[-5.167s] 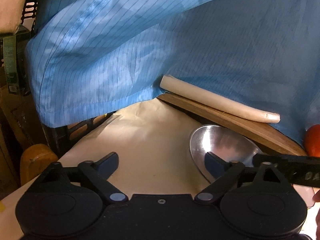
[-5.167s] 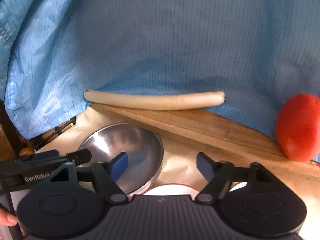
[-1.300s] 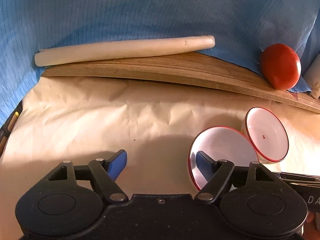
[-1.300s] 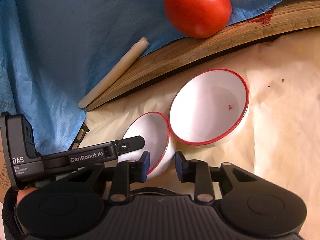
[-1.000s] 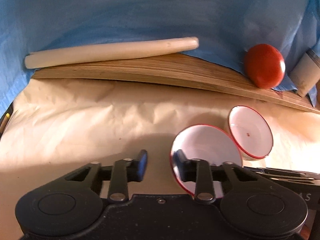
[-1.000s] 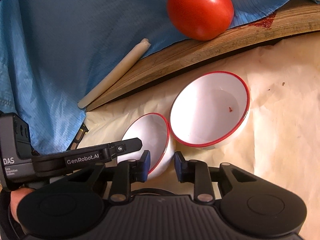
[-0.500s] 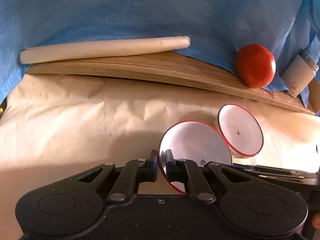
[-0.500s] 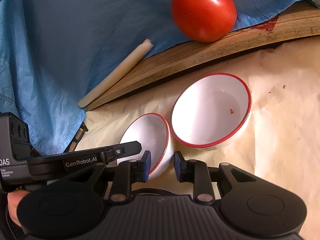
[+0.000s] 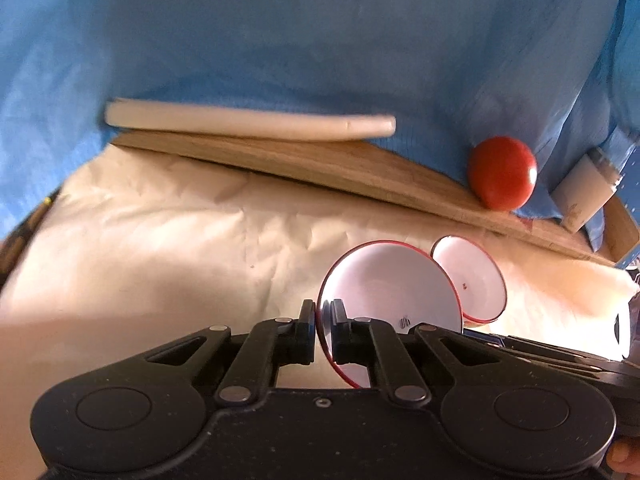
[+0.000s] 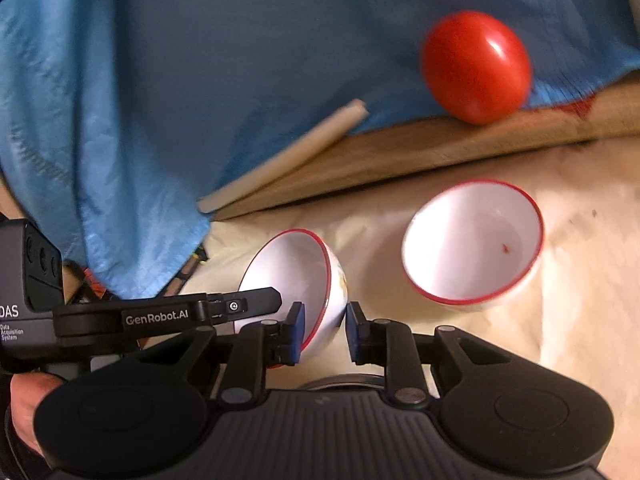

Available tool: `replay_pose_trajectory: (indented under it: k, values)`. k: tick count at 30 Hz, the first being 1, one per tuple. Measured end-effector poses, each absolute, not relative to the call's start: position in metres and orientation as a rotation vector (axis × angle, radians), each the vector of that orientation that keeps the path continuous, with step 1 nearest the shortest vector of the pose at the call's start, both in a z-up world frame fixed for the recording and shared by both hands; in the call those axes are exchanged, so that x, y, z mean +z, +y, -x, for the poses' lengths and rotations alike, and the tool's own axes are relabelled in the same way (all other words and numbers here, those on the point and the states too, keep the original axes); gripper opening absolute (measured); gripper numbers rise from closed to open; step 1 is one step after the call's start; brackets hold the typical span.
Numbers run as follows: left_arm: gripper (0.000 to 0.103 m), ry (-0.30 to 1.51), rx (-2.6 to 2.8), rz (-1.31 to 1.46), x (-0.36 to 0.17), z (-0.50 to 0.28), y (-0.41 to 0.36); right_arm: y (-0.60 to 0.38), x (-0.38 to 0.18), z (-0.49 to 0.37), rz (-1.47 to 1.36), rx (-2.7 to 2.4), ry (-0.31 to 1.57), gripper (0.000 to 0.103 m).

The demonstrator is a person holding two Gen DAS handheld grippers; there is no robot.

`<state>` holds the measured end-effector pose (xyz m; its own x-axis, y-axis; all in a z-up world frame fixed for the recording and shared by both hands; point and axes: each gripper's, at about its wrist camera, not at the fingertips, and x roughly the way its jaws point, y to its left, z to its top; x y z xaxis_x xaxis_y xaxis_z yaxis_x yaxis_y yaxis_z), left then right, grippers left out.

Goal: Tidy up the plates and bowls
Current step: 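Lift the white bowl with both grippers and carry it toward the steel bowl, then lower the white bowl into the steel mixing bowl with both grippers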

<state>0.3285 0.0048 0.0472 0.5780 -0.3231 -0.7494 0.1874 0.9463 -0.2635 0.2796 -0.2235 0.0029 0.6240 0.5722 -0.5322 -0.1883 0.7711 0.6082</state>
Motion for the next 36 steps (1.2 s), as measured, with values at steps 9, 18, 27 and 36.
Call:
replay_pose_trajectory:
  k: [9, 18, 27, 36]
  values:
    - [0.006, 0.849, -0.246, 0.175, 0.075, -0.292, 0.050, -0.182, 0.031, -0.258, -0.481, 0.547, 0.771, 0.024]
    - [0.006, 0.854, -0.199, 0.225, 0.077, -0.252, 0.092, -0.138, 0.031, -0.234, -0.432, 0.625, 0.824, 0.025]
    - [0.007, 0.877, -0.189, 0.179, 0.067, -0.233, 0.105, -0.110, 0.026, -0.224, -0.323, 0.629, 0.887, 0.025]
    - [0.008, 0.947, -0.206, 0.095, 0.056, -0.233, 0.101, -0.093, 0.032, -0.229, -0.175, 0.616, 0.937, 0.024]
